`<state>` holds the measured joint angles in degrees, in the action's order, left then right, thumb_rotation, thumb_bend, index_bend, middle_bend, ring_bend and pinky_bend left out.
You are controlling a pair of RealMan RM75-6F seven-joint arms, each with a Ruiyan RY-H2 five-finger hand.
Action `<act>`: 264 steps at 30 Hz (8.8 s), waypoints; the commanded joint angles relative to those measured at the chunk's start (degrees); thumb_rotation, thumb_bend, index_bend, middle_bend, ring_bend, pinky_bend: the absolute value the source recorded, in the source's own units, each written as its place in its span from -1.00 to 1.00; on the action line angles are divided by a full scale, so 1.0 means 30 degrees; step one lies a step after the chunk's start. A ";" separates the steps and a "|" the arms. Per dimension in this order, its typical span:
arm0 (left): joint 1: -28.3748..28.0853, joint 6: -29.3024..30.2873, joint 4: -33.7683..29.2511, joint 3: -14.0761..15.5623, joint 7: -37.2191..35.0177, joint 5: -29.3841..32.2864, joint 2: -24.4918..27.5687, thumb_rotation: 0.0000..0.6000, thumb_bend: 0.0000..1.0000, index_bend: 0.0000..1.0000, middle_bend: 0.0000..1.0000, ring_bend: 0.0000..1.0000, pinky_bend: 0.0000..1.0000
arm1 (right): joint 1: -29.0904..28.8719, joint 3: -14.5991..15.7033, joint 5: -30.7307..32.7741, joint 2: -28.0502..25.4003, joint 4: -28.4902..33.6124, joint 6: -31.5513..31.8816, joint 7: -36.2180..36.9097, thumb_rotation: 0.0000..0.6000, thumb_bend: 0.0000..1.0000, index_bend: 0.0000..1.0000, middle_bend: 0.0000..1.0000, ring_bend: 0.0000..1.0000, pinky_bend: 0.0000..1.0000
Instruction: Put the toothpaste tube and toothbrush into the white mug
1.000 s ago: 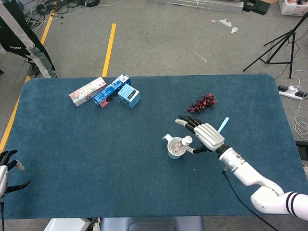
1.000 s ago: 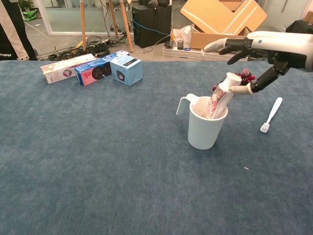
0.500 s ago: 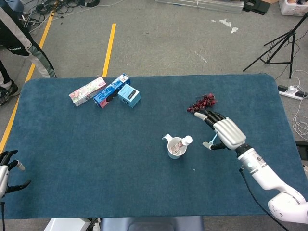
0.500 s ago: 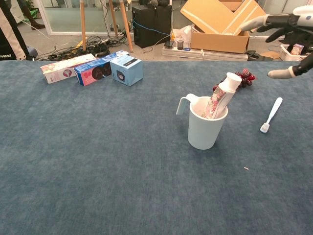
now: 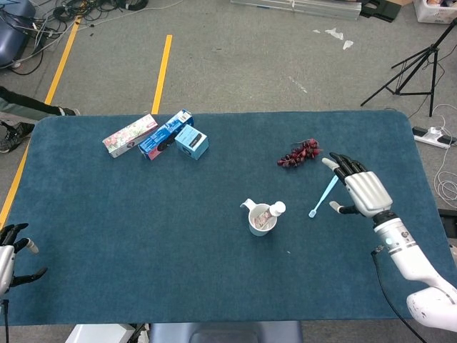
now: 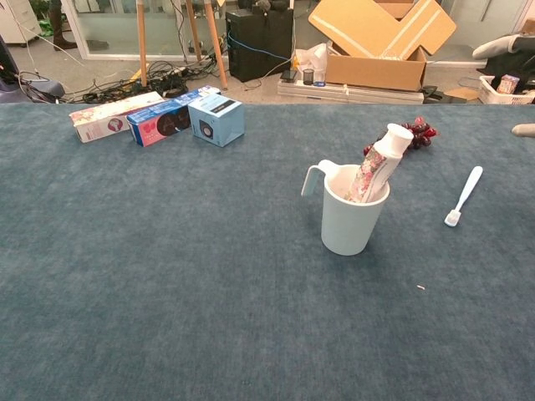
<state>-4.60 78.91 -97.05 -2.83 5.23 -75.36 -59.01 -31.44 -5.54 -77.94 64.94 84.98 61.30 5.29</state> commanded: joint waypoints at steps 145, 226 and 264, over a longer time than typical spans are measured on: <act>-0.0074 -0.0308 -0.0133 0.0182 -0.0253 -0.0077 0.0166 1.00 -1.00 0.02 -0.65 -0.78 -0.52 | -0.1686 -0.0720 0.1057 0.7033 -0.8961 -0.3171 -0.7152 1.00 -0.90 -0.45 0.46 0.48 0.80; -0.0054 -0.0369 -0.0174 0.0217 -0.0696 -0.0117 0.0314 1.00 -1.00 0.02 -0.65 -0.78 -0.51 | -0.3221 -0.0322 0.3579 0.9406 -1.2623 -0.7377 -0.7958 1.00 -0.50 0.13 1.00 1.00 1.00; -0.0119 -0.0506 -0.0158 0.0237 -0.0471 -0.0017 0.0244 1.00 -1.00 0.02 -0.65 -0.78 -0.51 | -0.1969 -0.1703 0.1901 0.4879 -0.6833 -0.4257 -0.1613 1.00 -0.50 0.24 1.00 1.00 1.00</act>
<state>-4.96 77.39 -97.53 -2.12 3.82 -75.41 -58.28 -37.84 -9.63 -71.16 81.83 61.70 46.78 -2.21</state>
